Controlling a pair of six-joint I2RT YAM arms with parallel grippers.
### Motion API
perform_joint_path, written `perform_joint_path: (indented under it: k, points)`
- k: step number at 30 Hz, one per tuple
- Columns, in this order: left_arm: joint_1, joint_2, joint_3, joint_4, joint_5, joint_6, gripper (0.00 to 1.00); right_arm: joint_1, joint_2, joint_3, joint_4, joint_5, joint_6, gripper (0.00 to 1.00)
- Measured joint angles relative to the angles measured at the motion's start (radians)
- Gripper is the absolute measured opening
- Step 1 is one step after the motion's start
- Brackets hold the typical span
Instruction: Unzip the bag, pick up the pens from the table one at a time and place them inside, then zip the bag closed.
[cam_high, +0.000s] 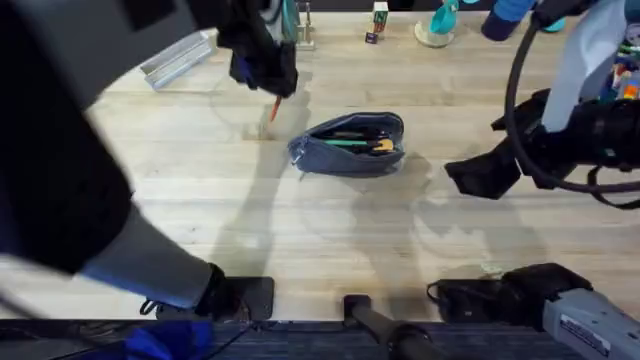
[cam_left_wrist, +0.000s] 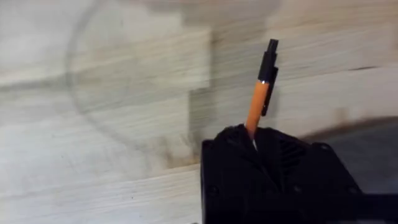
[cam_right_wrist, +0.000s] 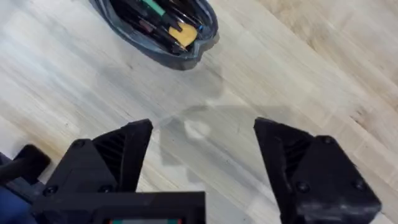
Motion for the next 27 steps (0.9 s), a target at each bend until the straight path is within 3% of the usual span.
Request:
perform_joint_path:
  k: [8, 13, 19, 27]
  points:
    - [-0.001, -0.154, 0.014, -0.029, 0.155, 0.081, 0.042, 0.000, 0.000, 0.000, 0.000, 0.000, 0.000, 0.998]
    - [-0.030, -0.194, 0.014, -0.054, 0.280, 0.167, 0.041, 0.000, 0.000, 0.000, 0.000, 0.000, 0.000, 0.998]
    - [-0.125, -0.212, 0.014, -0.078, 0.400, 0.282, 0.042, 0.000, 0.000, 0.000, 0.000, 0.000, 0.000, 0.998]
    - [-0.253, -0.212, 0.014, -0.128, 0.466, 0.419, 0.042, 0.000, 0.000, 0.000, 0.000, 0.000, 0.000, 0.998]
